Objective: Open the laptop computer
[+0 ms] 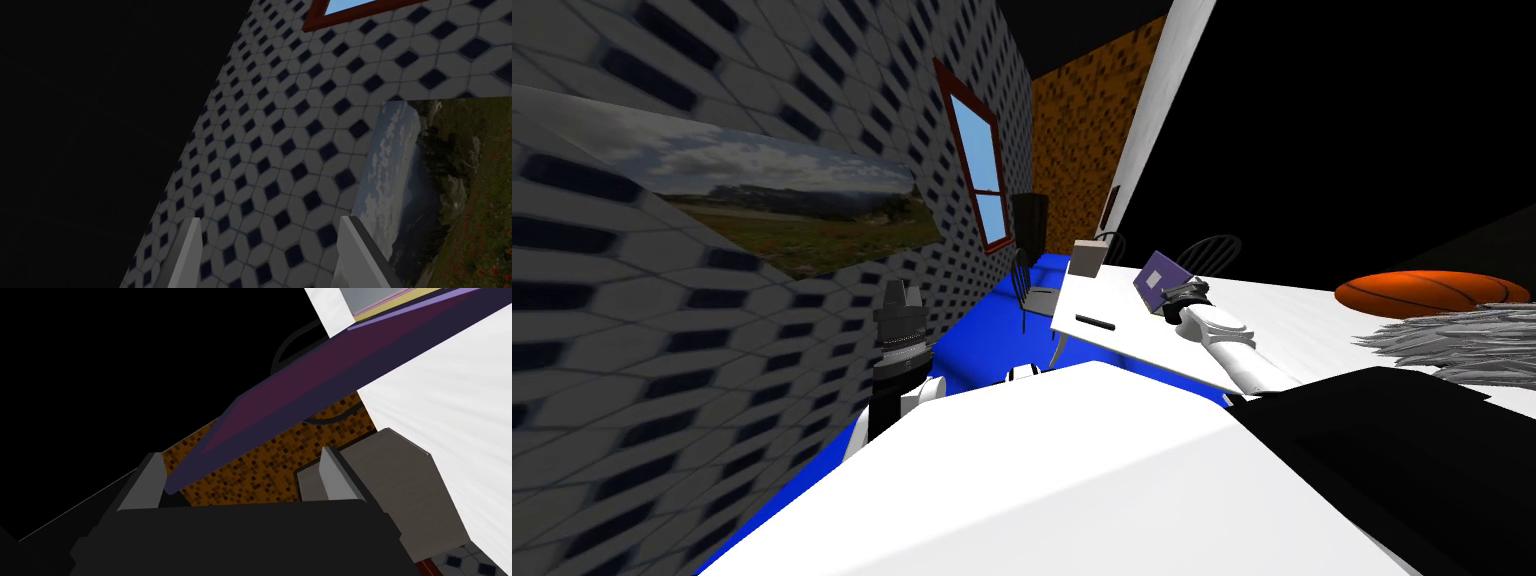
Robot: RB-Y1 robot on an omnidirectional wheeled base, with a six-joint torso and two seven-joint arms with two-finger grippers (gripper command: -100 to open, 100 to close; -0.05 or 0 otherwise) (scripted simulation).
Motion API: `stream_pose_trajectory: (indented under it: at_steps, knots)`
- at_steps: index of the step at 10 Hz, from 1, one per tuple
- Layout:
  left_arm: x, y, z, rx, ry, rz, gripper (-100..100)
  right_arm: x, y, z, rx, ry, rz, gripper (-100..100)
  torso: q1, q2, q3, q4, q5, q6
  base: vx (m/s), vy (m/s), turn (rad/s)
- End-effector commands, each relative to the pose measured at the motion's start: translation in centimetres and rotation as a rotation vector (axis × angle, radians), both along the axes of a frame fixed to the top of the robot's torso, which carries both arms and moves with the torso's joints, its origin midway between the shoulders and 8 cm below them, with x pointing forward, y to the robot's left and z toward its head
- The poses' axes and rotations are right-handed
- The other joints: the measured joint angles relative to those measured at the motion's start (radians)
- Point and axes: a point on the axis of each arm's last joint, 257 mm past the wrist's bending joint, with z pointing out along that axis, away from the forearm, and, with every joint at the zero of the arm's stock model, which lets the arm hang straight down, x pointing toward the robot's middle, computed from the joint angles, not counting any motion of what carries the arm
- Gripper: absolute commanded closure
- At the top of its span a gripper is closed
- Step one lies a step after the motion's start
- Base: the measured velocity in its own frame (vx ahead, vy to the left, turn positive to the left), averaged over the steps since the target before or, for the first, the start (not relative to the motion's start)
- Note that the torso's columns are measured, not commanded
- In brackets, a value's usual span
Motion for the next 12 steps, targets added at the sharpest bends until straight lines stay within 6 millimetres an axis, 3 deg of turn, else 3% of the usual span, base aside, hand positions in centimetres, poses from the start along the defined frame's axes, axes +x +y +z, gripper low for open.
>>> stream_pose_trajectory:
  at_steps: [1, 12]
  knots:
    - [0.0, 0.0, 0.0, 0.0, 0.0, 0.0, 0, 0.0, 0.0, 0.0, 0.0, 0.0, 0.0, 100, 0.0, 0.0, 0.0, 0.0, 0.0, 0.0, 0.001, -0.005, -0.023]
    - [0.0, 0.0, 0.0, 0.0, 0.0, 0.0, 0, -0.6, -3.3, -0.5, 0.289, -0.197, -0.018, 100, -0.002, -0.003, -0.001, -0.001, -0.001, -0.001, -0.041, -0.025, 0.019]
